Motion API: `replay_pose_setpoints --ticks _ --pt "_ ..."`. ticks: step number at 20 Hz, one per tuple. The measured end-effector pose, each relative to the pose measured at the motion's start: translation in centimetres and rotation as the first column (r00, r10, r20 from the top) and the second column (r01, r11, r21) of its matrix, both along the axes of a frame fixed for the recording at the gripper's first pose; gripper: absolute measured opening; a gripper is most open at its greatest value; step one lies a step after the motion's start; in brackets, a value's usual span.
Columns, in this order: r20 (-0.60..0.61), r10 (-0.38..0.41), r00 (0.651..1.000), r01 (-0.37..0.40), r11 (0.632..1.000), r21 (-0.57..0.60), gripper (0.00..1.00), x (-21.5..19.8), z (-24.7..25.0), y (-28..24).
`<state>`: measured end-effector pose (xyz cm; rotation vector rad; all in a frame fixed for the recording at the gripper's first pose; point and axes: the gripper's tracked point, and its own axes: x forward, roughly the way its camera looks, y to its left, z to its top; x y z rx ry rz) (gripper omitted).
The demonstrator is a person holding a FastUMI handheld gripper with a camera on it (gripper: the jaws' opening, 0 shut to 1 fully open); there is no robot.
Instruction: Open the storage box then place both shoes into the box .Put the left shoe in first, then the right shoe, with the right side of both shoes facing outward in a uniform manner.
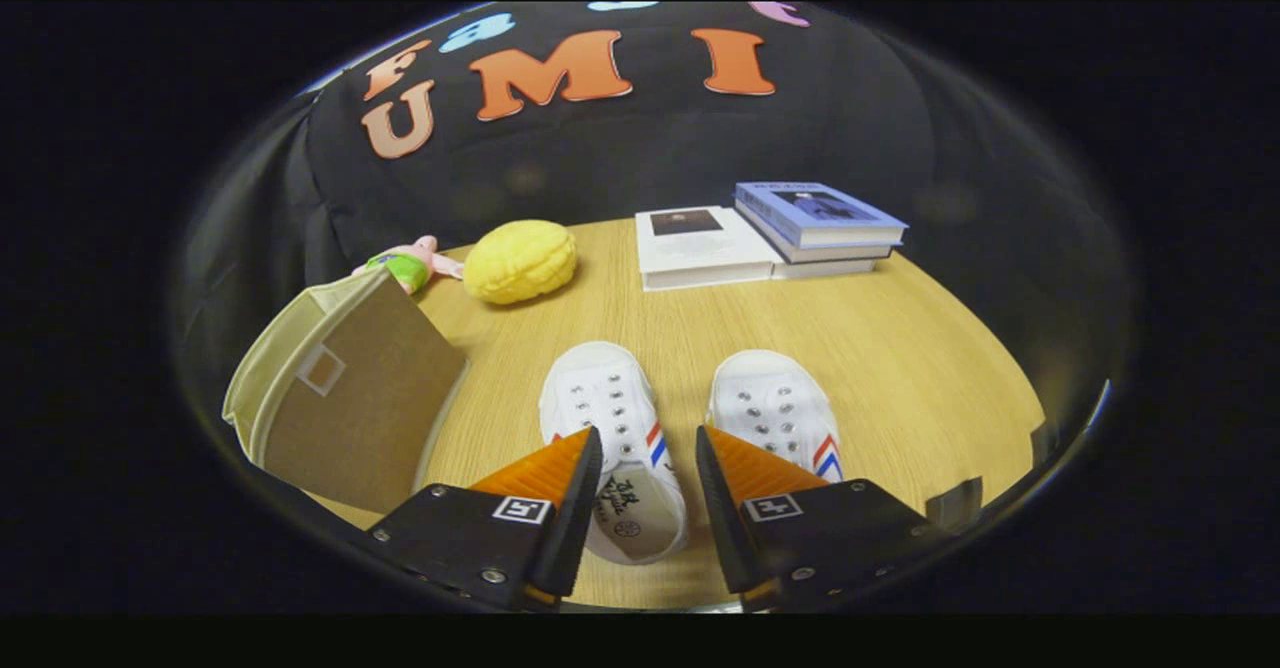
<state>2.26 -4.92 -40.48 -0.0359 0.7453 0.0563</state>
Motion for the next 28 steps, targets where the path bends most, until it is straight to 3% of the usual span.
replay_pose_setpoints --ticks 8,11,13,16,19,22,28 --pt "-0.16 -0.042 0.986 0.05 0.998 0.041 0.51 -0.6 -4.7 1.0" --pt "-0.154 -0.081 0.985 0.089 0.995 0.052 0.23 -0.4 -4.6 0.4" --pt "-0.162 -0.115 0.98 0.136 0.983 0.123 0.04 -0.9 -4.1 1.0" --pt "-0.135 -0.156 0.979 0.182 0.961 0.208 0.0 -0.6 -2.0 2.3" --pt "-0.104 -0.132 0.986 0.15 0.971 0.185 0.0 -0.5 0.3 3.4" --pt "-0.062 -0.122 0.991 0.134 0.956 0.259 0.0 0.3 3.9 5.7" --pt "0.042 -0.17 0.985 0.147 0.93 0.336 0.0 2.2 12.5 10.1"
